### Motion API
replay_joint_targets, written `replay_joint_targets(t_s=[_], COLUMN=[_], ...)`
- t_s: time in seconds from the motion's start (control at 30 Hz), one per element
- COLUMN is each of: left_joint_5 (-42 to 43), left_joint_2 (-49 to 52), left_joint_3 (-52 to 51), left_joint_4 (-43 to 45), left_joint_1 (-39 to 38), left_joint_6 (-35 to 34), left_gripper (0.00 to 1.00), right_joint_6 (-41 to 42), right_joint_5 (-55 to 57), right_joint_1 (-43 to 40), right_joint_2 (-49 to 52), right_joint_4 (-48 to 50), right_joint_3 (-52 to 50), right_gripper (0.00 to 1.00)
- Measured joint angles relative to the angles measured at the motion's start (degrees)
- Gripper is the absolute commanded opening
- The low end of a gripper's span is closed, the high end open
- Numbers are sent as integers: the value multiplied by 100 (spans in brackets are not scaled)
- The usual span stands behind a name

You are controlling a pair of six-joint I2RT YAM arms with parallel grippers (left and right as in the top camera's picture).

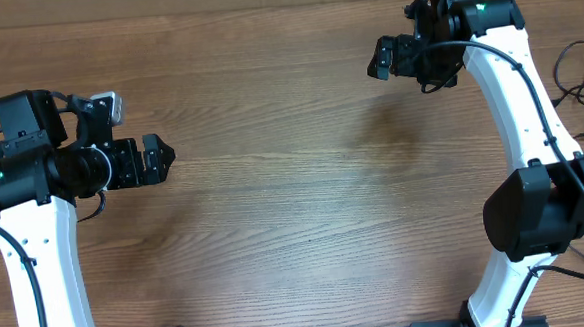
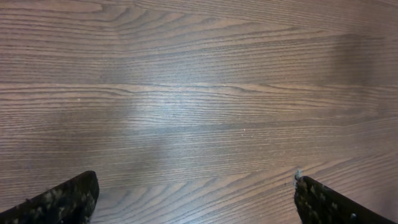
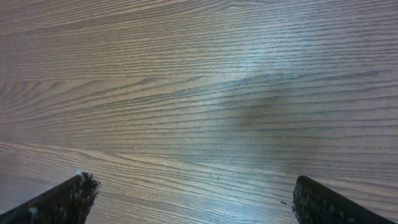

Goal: Untangle cables

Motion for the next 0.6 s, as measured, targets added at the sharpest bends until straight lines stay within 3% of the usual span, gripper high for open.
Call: replay_joint_targets(t_s=[0.6], left_joint_5=[-2], left_joint_2=[0], left_joint_3=[0], left_joint_4=[278], left_joint_1=[-76], left_joint_6=[0], left_gripper=[100], right_joint_6=[-4], right_joint_5=[0], right_joint_1=[0], right_joint_2=[0], right_joint_4=[-4], right_joint_3=[0], right_gripper=[100])
